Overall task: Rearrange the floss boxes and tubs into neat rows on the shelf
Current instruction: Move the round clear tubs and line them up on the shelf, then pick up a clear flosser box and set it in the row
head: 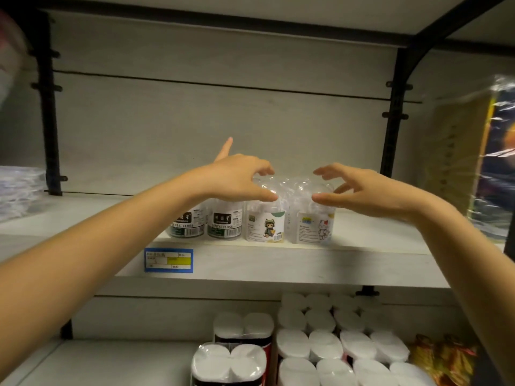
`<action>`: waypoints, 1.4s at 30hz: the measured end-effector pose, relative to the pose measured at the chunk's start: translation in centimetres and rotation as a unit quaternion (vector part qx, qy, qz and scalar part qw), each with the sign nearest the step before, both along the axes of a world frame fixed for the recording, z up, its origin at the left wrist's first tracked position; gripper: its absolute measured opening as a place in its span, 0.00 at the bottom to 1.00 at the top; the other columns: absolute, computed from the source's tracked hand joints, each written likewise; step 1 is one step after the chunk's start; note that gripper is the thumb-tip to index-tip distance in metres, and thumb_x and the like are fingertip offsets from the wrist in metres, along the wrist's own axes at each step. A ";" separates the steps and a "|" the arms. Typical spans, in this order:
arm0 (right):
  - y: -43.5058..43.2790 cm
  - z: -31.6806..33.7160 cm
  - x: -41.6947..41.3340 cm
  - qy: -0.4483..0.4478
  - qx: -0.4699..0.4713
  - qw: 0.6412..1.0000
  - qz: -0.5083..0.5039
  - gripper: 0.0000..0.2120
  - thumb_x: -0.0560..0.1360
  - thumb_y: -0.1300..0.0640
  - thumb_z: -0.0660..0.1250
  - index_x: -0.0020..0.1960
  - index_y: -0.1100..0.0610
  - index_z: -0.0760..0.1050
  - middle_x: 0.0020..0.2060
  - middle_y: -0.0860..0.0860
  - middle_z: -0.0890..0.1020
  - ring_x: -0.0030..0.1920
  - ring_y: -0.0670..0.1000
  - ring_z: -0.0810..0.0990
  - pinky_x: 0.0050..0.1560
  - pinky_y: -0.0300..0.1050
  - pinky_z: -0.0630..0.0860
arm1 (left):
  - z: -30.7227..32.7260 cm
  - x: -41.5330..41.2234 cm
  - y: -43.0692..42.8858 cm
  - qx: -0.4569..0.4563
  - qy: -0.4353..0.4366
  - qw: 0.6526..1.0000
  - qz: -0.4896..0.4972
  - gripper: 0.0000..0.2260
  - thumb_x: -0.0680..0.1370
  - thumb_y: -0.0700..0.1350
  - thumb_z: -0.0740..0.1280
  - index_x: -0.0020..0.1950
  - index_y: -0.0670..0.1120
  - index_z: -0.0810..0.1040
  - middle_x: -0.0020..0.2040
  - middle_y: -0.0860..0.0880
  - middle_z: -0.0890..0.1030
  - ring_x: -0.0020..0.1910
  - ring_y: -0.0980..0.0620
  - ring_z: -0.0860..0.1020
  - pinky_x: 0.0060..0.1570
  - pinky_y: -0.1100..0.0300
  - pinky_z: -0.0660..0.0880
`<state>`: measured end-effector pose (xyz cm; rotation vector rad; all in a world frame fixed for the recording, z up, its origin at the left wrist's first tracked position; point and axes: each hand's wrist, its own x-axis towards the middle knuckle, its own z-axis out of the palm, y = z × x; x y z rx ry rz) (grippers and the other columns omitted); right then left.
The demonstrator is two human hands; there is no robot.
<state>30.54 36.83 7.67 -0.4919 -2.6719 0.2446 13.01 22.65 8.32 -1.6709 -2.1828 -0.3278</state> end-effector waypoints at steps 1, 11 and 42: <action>0.1 -0.1 0.1 -0.005 0.004 1.000 0.008 0.28 0.73 0.43 0.63 0.70 0.47 0.62 0.69 0.50 0.69 0.60 0.51 0.75 0.60 0.47 0.73 | -0.1 0.0 -0.1 -0.001 0.004 1.000 -0.006 0.23 0.75 0.58 0.62 0.68 0.52 0.69 0.66 0.53 0.74 0.66 0.54 0.71 0.73 0.45 0.34; 1.1 -1.6 -1.2 0.084 0.079 0.993 -0.009 0.25 0.72 0.45 0.66 0.67 0.48 0.67 0.65 0.47 0.71 0.63 0.49 0.72 0.63 0.50 0.72 | -1.0 -0.1 -0.7 0.088 0.040 0.995 0.012 0.22 0.75 0.55 0.64 0.68 0.51 0.70 0.68 0.54 0.73 0.68 0.54 0.69 0.74 0.51 0.41; -27.8 -5.6 -25.5 0.230 -0.135 0.948 0.174 0.07 0.70 0.52 0.69 0.42 0.54 0.74 0.37 0.49 0.80 0.36 0.45 0.80 0.41 0.43 0.79 | -5.2 -22.7 -34.5 0.415 -0.244 0.874 0.066 0.16 0.78 0.43 0.62 0.66 0.44 0.70 0.65 0.49 0.72 0.62 0.53 0.72 0.59 0.68 0.67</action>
